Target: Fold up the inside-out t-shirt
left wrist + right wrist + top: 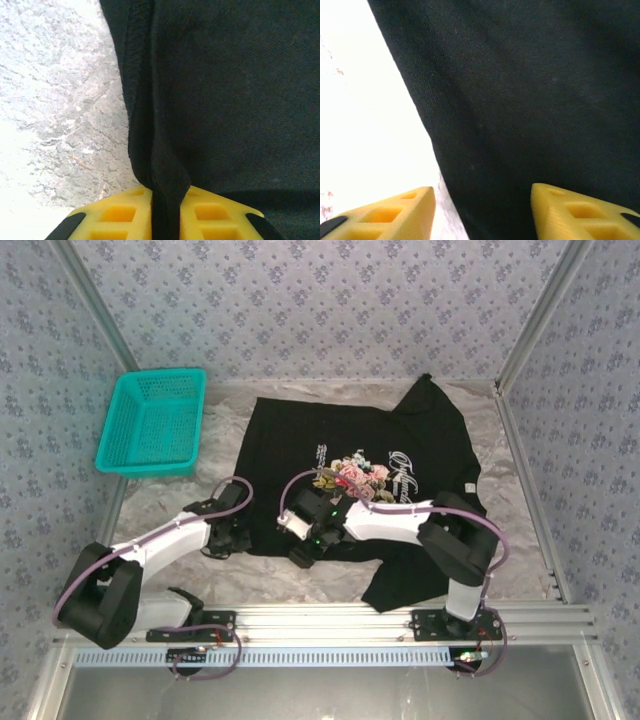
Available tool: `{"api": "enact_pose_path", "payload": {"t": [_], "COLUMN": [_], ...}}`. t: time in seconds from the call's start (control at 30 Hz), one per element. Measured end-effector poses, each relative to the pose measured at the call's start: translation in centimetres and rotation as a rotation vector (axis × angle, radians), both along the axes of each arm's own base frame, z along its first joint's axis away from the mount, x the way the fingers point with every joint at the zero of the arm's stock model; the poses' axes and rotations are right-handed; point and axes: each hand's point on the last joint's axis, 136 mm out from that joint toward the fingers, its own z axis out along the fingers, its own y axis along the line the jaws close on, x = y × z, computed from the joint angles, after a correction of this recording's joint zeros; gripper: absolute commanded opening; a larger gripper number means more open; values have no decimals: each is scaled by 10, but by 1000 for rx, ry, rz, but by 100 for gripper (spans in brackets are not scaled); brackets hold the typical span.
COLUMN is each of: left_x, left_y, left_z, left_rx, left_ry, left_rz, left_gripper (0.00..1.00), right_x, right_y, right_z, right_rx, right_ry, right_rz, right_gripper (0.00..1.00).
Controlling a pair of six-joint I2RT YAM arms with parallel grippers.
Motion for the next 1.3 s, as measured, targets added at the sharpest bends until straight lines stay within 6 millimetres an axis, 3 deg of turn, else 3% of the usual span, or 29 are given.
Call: {"api": "enact_pose_path", "payload": {"t": [0.13,0.33,0.57,0.73,0.83,0.93,1.07,1.17,1.3], "left_x": [1,1,1,-1,0,2,0,-3,-2], "left_y": [0,2,13,23,22,6,-33,-53,-53], "left_z": [0,1,1,2,6,16,28,29,14], "left_rx": [-1,1,24,56,48,3,-86,-115,-75], "left_ry": [-3,-3,6,8,-8,-55,-123,-141,-105], "left_rz": [-3,5,24,42,35,-13,-125,-187,-195], "left_gripper": [12,12,13,13,29,47,60,64,64], "right_x": [4,16,38,42,39,37,37,37,37], "right_y": [5,-11,-37,-51,-52,-51,-51,-51,-52], "right_z": [-2,4,39,40,39,39,39,39,38], "right_rx": [-4,-29,10,-8,-13,-6,-2,-4,-6], "right_ry": [-36,-68,-99,-82,-63,-46,-36,-33,-33], "right_rz": [3,-63,-197,-251,-261,-268,-273,-274,-275], "right_gripper": [0,0,0,0,0,0,0,0,0]}}
